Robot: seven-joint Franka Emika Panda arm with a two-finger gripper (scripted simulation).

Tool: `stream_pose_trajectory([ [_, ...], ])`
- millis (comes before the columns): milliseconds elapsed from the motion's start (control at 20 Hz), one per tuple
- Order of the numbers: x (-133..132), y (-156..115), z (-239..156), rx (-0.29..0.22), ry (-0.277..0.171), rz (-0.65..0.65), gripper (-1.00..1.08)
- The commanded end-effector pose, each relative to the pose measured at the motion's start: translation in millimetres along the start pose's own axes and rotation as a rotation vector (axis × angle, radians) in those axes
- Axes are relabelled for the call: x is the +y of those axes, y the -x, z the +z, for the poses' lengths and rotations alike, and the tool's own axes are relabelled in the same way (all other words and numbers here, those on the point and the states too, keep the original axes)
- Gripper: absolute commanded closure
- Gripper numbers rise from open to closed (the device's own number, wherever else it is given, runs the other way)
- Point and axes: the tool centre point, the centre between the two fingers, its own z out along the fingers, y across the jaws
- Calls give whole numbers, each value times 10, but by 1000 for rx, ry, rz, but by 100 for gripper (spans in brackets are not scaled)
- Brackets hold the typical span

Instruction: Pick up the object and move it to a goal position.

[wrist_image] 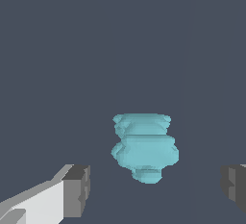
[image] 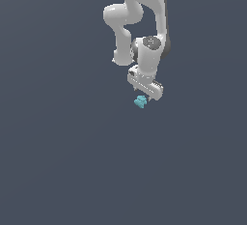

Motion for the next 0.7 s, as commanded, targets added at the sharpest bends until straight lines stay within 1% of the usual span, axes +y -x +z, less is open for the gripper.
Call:
stream_pose_trajectory([
  [0, 0, 0, 0, 0, 0, 0, -92],
  [300, 4, 3, 96, 0, 0, 1, -92],
  [650, 11, 10, 386, 0, 0, 3, -92],
])
